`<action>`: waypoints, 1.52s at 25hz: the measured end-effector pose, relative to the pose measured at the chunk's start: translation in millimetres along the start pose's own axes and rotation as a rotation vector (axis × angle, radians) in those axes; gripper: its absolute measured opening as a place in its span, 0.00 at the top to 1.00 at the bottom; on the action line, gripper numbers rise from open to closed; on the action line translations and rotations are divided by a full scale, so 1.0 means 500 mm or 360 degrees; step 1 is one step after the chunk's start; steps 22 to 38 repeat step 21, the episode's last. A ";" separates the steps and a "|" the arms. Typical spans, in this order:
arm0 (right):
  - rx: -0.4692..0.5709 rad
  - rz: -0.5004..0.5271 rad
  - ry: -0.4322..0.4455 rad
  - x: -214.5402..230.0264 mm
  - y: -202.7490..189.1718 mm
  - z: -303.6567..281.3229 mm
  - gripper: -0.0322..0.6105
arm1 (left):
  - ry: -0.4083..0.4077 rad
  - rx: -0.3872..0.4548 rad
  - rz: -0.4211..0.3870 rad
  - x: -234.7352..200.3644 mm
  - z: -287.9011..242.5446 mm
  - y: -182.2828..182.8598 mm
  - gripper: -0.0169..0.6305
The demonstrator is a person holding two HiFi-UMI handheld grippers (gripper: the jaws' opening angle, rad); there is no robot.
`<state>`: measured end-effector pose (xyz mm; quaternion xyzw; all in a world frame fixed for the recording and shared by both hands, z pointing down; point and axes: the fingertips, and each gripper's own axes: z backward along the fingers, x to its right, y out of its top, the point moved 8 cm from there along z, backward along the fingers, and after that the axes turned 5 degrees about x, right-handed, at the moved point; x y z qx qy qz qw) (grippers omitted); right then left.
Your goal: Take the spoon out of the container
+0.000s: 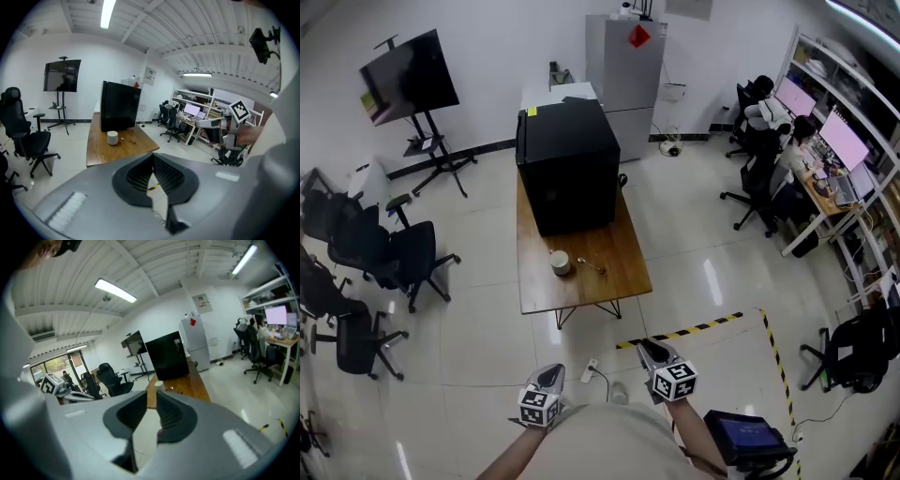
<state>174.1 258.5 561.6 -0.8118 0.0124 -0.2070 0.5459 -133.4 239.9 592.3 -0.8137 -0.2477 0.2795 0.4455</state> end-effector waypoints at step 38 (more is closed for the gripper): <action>-0.0033 0.0048 0.0006 0.177 -0.002 0.037 0.86 | -0.0031 -0.0056 -0.0078 0.117 -0.156 0.028 0.99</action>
